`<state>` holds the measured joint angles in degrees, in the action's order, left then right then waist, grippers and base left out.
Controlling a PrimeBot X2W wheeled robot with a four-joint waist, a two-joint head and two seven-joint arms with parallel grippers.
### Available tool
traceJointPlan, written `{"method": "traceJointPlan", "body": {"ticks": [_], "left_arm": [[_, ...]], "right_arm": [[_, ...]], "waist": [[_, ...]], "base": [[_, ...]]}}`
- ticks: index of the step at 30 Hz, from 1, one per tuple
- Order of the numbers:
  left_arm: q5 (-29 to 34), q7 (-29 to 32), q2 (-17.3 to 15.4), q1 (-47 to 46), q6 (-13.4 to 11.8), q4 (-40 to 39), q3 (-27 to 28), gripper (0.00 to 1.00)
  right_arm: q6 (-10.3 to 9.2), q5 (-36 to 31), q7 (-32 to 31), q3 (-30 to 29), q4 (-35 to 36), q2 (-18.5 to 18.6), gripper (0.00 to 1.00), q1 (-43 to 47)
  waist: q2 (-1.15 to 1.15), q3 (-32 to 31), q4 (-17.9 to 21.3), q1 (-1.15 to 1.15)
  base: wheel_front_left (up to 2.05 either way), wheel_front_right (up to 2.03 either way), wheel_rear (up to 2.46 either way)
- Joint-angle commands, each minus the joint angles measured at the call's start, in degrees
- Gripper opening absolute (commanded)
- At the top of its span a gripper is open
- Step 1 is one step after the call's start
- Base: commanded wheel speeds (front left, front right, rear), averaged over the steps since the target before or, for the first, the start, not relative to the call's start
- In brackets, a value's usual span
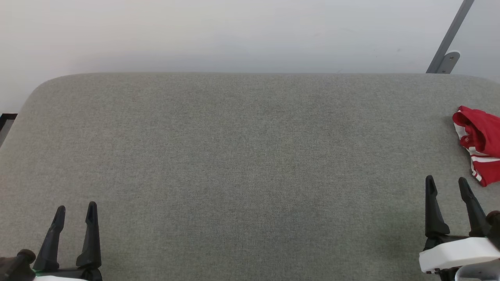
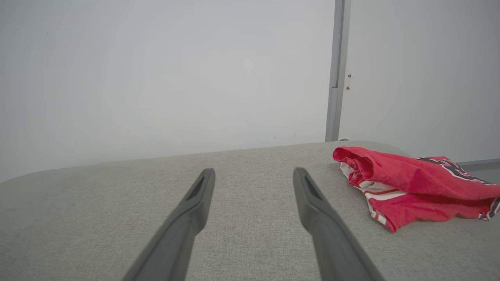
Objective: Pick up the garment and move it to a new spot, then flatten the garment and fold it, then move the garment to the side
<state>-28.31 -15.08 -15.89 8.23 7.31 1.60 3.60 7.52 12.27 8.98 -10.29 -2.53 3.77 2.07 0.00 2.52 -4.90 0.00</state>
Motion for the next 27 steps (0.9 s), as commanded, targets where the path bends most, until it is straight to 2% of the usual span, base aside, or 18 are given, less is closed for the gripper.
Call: {"method": "traceJointPlan", "body": {"ticks": [1,5,27], "left_arm": [[0.05,0.01,-0.04,-0.01,0.0,0.05,-0.06,0.0],[-0.51,0.2,1.21,0.27,-0.01,1.84,-0.45,0.0],[-18.14,5.52,3.89,-3.88,0.04,4.83,-0.06,0.0]], "right_arm": [[0.0,0.13,-0.01,0.03,-0.03,-0.04,0.0,-0.02],[0.0,0.76,-0.3,-0.02,-2.05,-0.33,0.0,0.21],[-0.01,22.13,-4.41,1.01,-4.44,-0.47,0.0,-2.19]], "waist": [[0.0,0.0,0.0,0.0],[0.0,-0.01,0.02,0.0],[0.0,-0.41,0.84,0.0]], "base": [[0.0,0.0,0.0],[0.0,0.0,0.0],[0.0,0.0,0.0]]}}
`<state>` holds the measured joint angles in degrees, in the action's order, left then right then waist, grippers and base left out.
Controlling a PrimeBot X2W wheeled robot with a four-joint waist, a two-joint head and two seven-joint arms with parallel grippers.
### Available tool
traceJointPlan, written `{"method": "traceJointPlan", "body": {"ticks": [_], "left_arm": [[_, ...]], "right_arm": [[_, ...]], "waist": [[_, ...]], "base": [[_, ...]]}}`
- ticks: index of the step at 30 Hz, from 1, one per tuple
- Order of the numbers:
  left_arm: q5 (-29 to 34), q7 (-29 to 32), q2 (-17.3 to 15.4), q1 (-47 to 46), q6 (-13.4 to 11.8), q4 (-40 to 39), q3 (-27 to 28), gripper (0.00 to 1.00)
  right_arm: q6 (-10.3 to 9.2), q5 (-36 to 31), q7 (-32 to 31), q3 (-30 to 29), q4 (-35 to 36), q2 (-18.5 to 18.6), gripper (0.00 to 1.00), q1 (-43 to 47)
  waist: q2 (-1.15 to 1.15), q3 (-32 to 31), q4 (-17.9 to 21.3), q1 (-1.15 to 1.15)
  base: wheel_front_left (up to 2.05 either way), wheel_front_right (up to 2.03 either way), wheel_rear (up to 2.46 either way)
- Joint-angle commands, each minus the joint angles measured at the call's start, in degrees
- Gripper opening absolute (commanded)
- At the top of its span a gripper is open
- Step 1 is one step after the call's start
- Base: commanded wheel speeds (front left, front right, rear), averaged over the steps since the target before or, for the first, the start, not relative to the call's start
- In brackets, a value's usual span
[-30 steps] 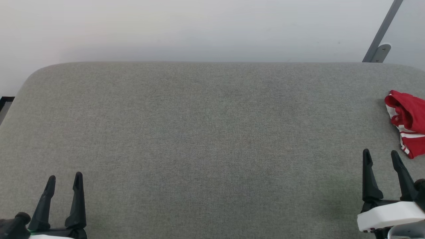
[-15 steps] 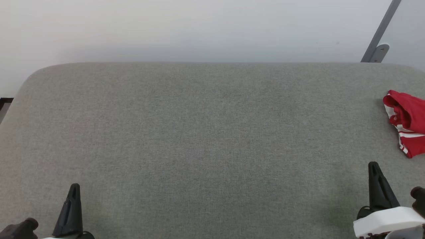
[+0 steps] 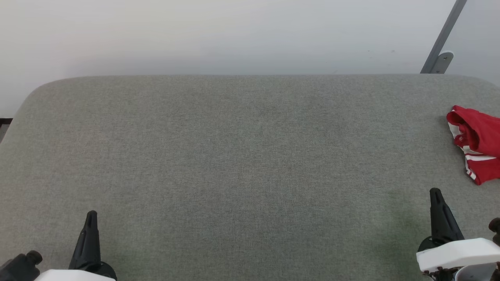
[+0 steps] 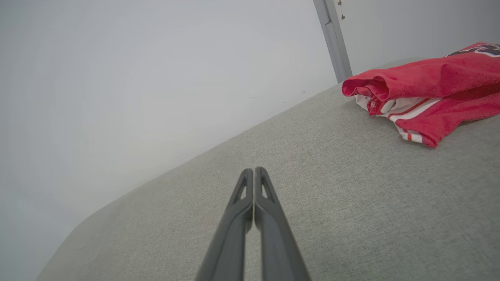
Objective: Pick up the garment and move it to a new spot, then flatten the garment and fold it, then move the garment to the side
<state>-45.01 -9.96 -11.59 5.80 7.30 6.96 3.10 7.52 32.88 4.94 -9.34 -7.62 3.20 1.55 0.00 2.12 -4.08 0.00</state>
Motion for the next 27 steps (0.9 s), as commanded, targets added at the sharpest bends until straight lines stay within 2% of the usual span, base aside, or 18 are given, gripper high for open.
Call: {"method": "traceJointPlan", "body": {"ticks": [1,27], "left_arm": [[-2.14,0.6,-0.31,-1.63,0.06,-0.42,0.46,0.0],[-18.53,5.87,2.51,-5.41,0.13,2.09,1.1,0.0]], "right_arm": [[-0.01,2.42,-0.54,0.12,0.55,0.09,0.0,-1.77],[-0.02,22.48,-4.41,1.08,-1.85,-0.06,0.0,-4.02]], "waist": [[0.0,-0.03,0.06,0.0],[0.0,-0.51,1.08,0.0]], "base": [[0.0,0.0,0.0],[0.0,0.0,0.0]]}}
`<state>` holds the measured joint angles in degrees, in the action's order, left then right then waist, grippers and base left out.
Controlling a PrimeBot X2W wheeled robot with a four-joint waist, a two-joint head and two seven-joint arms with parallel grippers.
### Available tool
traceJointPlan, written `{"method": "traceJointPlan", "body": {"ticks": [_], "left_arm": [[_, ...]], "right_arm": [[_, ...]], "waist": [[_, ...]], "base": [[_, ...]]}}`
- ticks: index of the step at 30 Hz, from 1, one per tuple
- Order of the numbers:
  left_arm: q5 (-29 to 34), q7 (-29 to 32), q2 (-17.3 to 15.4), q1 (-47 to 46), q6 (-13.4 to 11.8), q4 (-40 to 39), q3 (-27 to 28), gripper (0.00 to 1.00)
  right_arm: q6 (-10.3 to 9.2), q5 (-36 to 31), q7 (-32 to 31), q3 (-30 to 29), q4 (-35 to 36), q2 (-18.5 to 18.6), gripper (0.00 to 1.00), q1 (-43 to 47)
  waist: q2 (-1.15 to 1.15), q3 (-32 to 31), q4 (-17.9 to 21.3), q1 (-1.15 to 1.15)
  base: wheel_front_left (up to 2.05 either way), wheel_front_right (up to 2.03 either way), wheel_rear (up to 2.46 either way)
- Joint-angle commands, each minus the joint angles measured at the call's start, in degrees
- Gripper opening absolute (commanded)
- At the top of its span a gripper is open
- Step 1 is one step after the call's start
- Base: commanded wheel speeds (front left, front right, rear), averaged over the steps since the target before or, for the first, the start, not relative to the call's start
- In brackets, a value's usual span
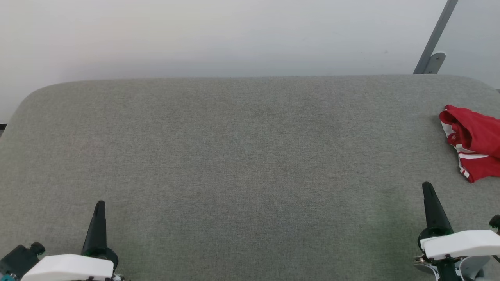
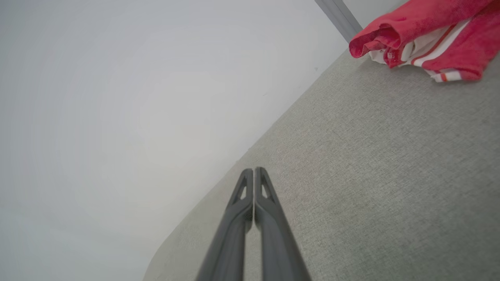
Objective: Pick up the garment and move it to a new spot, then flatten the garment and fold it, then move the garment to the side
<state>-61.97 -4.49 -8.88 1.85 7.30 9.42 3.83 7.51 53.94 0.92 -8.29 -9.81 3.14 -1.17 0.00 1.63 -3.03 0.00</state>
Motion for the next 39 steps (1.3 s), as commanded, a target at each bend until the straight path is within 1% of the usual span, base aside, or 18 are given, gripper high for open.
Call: {"method": "traceJointPlan", "body": {"ticks": [1,29,39], "left_arm": [[-2.01,0.57,-0.08,-1.55,0.13,-0.28,0.4,0.0],[-15.24,5.06,2.4,-4.7,0.21,1.89,1.12,0.0],[-19.21,6.47,3.16,-5.66,0.24,2.56,1.39,0.0]], "right_arm": [[-0.01,2.09,-0.51,0.05,0.25,0.0,0.0,-1.37],[-0.01,18.49,-3.69,0.82,-1.78,-0.14,0.0,-3.24],[-0.02,23.41,-4.66,1.08,-2.42,-0.17,0.0,-3.66]], "waist": [[0.0,-0.04,0.07,0.0],[0.0,-0.56,1.17,0.0],[0.0,-0.75,1.56,0.0]], "base": [[0.0,0.0,0.0],[0.0,0.0,0.0],[0.0,0.0,0.0]]}}
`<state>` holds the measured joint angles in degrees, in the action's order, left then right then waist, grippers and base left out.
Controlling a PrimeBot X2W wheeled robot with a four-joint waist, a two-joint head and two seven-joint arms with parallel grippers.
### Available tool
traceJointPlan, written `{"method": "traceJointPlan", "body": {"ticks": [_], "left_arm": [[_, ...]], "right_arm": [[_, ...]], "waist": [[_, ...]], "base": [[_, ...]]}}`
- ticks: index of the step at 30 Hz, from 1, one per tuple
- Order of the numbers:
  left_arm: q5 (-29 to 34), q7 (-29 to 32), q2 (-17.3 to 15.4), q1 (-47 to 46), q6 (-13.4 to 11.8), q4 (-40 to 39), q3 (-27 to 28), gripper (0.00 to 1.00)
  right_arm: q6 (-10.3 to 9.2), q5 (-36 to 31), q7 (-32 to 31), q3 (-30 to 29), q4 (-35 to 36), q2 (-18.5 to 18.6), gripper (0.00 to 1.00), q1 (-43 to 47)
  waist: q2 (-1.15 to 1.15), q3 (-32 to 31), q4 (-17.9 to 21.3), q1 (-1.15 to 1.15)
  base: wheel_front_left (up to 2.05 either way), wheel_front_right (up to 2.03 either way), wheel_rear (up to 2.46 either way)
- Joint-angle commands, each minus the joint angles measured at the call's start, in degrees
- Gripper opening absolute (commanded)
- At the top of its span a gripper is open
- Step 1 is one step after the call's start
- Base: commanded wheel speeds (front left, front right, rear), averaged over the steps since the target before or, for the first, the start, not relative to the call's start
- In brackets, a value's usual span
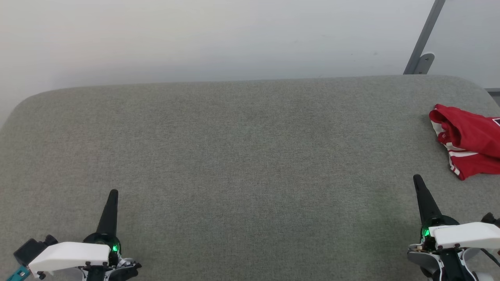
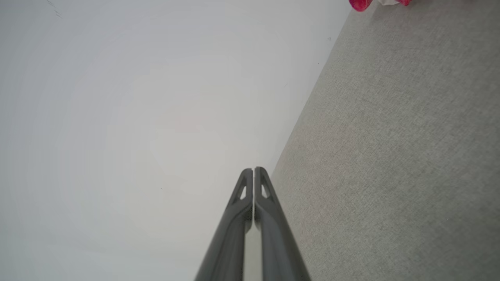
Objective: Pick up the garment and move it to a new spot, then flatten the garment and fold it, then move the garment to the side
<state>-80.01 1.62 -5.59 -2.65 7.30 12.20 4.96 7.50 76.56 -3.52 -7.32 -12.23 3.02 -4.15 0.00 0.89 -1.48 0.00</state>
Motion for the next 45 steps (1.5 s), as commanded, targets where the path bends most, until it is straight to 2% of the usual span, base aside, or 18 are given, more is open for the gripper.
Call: {"method": "traceJointPlan", "body": {"ticks": [1,38,45], "left_arm": [[-1.43,0.48,-0.04,-1.23,0.24,-0.16,0.27,0.0],[-12.99,4.65,2.43,-3.98,0.33,1.92,1.13,0.0],[-12.88,4.71,2.47,-3.93,0.33,1.91,1.19,0.0]], "right_arm": [[-0.01,1.27,-0.34,0.14,-0.02,-0.05,0.0,-0.76],[-0.02,16.02,-3.2,0.83,-1.93,-0.19,0.0,-2.43],[-0.02,15.94,-3.15,0.81,-1.91,-0.19,0.0,-2.24]], "waist": [[0.0,-0.03,0.05,0.0],[0.0,-0.7,1.46,0.0],[0.0,-0.71,1.48,0.0]], "base": [[0.0,0.0,0.0],[0.0,0.0,0.0],[0.0,0.0,0.0]]}}
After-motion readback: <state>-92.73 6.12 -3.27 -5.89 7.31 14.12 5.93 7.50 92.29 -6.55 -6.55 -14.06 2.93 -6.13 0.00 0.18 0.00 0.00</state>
